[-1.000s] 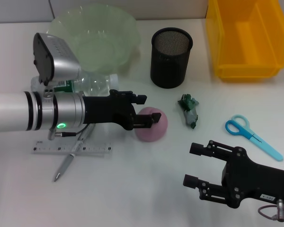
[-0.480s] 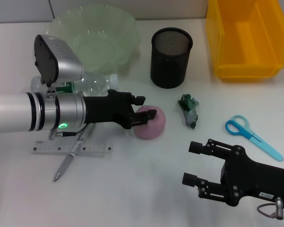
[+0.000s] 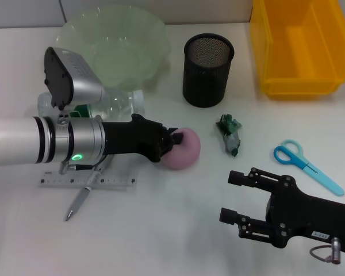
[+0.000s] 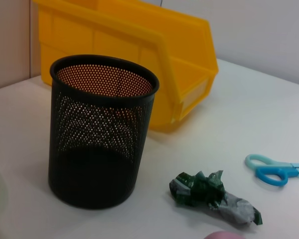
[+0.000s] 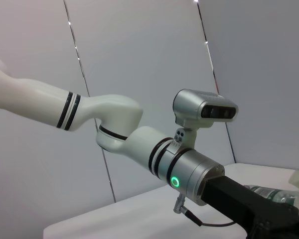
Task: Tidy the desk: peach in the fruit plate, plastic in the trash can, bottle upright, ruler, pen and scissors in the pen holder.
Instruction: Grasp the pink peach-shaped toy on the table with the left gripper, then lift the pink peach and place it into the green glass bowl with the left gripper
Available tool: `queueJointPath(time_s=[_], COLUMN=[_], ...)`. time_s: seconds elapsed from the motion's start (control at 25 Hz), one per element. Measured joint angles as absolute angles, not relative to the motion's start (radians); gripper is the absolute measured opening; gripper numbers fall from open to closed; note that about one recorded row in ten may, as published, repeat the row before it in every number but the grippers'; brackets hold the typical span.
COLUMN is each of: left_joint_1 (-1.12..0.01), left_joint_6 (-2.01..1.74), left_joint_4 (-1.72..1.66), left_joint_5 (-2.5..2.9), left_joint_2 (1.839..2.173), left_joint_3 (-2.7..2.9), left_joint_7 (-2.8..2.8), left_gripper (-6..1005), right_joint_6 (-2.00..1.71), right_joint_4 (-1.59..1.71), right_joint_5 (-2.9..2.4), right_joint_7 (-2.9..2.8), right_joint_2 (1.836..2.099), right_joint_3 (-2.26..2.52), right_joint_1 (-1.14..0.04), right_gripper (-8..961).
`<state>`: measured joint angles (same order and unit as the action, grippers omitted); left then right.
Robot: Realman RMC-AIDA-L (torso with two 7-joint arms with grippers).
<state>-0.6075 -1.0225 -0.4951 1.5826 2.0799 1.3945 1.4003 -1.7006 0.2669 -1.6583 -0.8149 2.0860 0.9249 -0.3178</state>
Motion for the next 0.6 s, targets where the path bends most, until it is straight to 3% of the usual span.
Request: queueJointPath(time_s=[0.08,0.32,0.6], left_joint_1=[-0.604,-0.597,-0.588], left_joint_6=[-1.028,-1.049,-1.062], left_joint_4=[-0.499,-0.502,-0.532], left_joint_5=[1.576,1.542,1.521], left_joint_2=[2.079,2.076,2.073], left_joint_3=[1.393,1.392,1.391], left_joint_7=[1.400,1.401,1.401], left_gripper=[99,43,67], right_joint_6=[-1.700,-1.700,-1.700], right_joint_4=[0.267,0.267,0.267], right_joint_5=[-1.658,-1.658,-1.658], right_joint_7=[-0.815,-0.816,-0.816], right_joint_2=[2.086,2.085,2.086], right_joint_3=[0.925,0.925,0.924], right_joint_1=[-0.318,-0.318,-0.317], right_gripper=[726,726,726])
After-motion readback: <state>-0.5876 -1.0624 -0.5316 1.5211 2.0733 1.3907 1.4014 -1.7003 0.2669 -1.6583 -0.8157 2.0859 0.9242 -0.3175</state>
